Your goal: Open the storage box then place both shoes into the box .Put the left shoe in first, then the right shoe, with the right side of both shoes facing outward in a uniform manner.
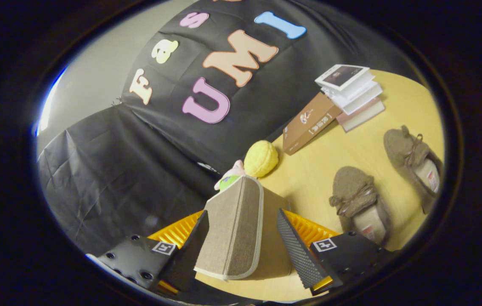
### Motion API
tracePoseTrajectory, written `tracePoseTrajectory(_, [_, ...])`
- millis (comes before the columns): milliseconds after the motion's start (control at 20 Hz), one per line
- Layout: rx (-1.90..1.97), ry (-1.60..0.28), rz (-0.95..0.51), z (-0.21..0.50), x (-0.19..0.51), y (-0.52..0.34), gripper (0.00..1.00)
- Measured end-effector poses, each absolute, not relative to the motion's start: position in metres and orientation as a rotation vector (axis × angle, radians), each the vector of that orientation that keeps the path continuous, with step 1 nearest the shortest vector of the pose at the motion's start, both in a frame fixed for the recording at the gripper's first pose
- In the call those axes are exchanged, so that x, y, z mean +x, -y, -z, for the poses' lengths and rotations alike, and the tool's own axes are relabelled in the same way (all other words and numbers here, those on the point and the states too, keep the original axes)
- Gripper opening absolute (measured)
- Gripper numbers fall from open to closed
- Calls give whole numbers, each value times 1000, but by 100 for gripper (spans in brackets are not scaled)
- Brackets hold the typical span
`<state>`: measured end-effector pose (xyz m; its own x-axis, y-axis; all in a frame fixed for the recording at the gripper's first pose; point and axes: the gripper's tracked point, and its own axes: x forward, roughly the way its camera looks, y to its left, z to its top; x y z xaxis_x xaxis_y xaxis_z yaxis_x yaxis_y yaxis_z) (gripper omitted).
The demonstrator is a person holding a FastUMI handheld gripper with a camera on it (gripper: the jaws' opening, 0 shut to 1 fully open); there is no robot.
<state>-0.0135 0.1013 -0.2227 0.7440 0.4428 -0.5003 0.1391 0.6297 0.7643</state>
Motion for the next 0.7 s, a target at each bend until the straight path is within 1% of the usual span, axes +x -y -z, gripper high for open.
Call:
tracePoseTrajectory(200, [999,-809,-244,240,-21,-126,100])
tracePoseTrajectory(400, [1087,-859,-255,255,-23,-136,100])
tracePoseTrajectory(700, [1327,-930,-256,271,-29,-146,100])
